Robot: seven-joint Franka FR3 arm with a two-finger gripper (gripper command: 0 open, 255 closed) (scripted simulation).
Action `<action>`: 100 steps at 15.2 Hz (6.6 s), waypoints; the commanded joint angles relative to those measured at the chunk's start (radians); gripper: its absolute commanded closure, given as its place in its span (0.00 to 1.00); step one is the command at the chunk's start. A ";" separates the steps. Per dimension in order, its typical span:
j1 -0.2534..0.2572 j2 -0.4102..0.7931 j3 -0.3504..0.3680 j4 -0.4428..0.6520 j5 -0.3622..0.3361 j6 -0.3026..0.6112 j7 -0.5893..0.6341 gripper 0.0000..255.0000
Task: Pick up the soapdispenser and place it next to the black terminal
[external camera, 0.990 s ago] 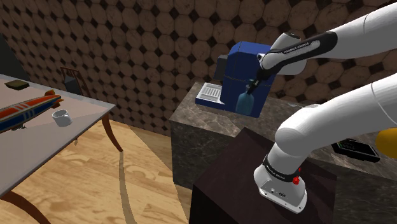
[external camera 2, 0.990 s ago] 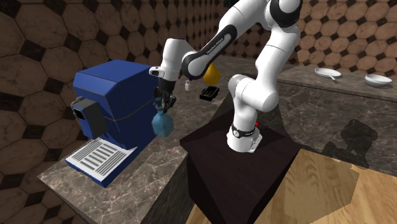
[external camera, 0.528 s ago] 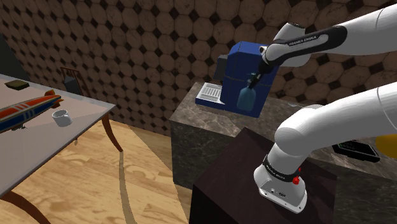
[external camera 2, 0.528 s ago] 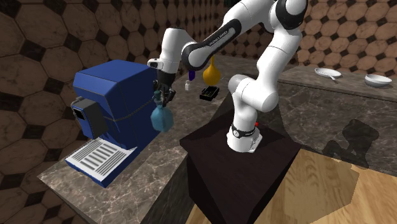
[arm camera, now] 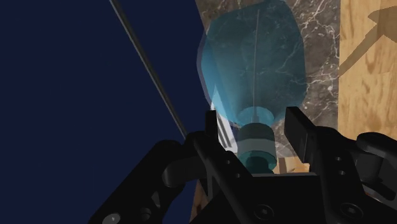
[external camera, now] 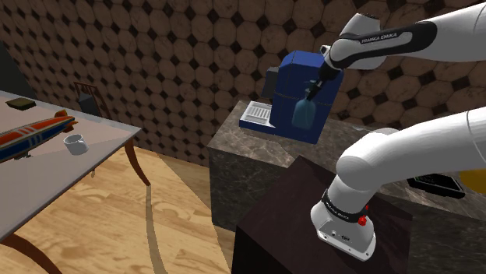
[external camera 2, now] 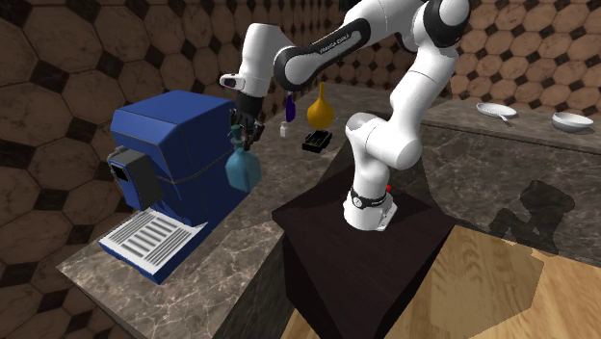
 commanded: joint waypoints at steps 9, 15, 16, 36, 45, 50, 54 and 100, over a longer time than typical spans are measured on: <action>0.007 -0.039 0.050 0.108 0.029 -0.147 0.008 1.00; 0.015 -0.047 0.075 0.181 0.047 -0.228 0.011 1.00; 0.017 -0.048 0.079 0.194 0.049 -0.241 0.011 1.00; -0.169 -0.311 -0.058 0.248 -0.068 -0.528 -0.256 1.00; -0.241 -0.375 -0.193 0.358 -0.155 -0.657 -0.457 1.00; -0.252 -0.381 -0.274 0.457 -0.200 -0.719 -0.570 1.00; -0.242 -0.375 -0.343 0.555 -0.235 -0.766 -0.662 1.00; -0.275 -0.497 -0.780 0.298 -0.576 -0.436 -0.764 1.00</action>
